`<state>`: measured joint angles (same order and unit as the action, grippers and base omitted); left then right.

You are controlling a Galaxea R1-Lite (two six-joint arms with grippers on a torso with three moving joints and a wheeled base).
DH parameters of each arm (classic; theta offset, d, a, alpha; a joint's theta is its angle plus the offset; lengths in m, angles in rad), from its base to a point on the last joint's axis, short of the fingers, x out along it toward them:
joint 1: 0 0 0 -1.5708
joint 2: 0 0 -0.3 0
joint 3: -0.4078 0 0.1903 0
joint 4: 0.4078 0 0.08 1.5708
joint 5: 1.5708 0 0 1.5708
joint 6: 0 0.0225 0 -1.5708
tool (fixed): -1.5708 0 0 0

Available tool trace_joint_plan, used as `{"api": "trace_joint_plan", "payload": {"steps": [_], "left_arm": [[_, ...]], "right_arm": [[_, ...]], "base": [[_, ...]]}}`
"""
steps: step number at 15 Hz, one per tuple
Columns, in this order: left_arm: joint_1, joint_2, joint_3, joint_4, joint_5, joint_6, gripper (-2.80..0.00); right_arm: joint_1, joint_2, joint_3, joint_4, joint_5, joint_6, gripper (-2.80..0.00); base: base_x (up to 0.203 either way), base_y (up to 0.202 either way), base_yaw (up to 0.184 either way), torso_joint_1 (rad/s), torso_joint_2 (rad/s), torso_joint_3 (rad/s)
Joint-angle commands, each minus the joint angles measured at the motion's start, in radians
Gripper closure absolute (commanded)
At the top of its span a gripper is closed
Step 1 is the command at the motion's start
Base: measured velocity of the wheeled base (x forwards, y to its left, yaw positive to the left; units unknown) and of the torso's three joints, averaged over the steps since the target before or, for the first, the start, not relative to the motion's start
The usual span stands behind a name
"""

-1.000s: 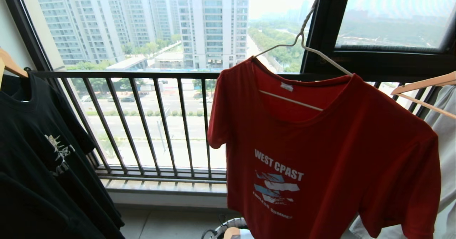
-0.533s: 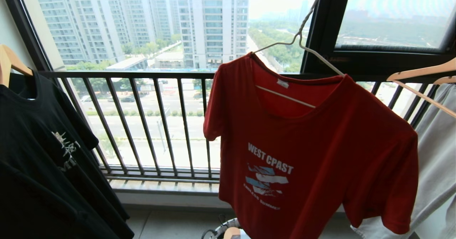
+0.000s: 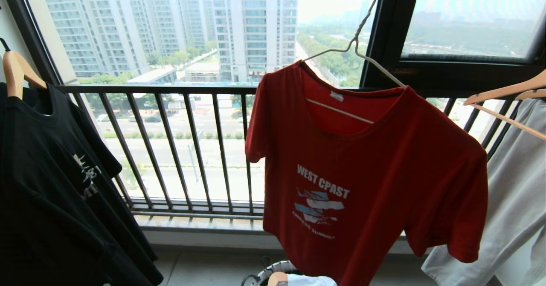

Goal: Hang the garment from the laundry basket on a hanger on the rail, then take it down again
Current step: Take the clothes off the clothes rack

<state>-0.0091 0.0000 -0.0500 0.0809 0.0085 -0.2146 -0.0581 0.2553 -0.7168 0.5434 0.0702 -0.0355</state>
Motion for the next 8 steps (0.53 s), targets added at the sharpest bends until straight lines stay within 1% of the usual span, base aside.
{"api": "trace_joint_plan", "payload": {"steps": [1, 2, 5, 6, 8], "left_arm": [[0.0, 0.001, 0.019, -0.006, 0.028, 0.209, 0.0], [0.0, 0.001, 0.031, -0.032, 0.031, 0.247, 0.0], [0.0, 0.002, 0.036, -0.049, 0.033, 0.176, 0.0], [0.0, 0.002, 0.038, -0.049, 0.034, 0.17, 0.0], [0.0, 0.002, 0.038, -0.049, 0.034, 0.167, 0.0]], "right_arm": [[0.0, 0.001, -0.015, 0.003, 0.009, -0.003, 0.0], [0.0, 0.001, -0.023, 0.004, 0.01, -0.003, 0.0], [0.0, 0.001, -0.074, 0.007, 0.01, -0.006, 0.0], [0.0, 0.001, -0.09, 0.01, 0.008, -0.006, 0.0], [0.0, 0.001, -0.069, 0.012, -0.002, -0.006, 0.0]], "base": [[0.0, 0.0, 0.0, 0.0, 0.0, 0.0], [0.0, 0.0, 0.0, 0.0, 0.0, 0.0], [0.0, 0.0, 0.0, 0.0, 0.0, 0.0], [0.0, 0.0, 0.0, 0.0, 0.0, 0.0], [0.0, 0.0, 0.0, 0.0, 0.0, 0.0]]}}
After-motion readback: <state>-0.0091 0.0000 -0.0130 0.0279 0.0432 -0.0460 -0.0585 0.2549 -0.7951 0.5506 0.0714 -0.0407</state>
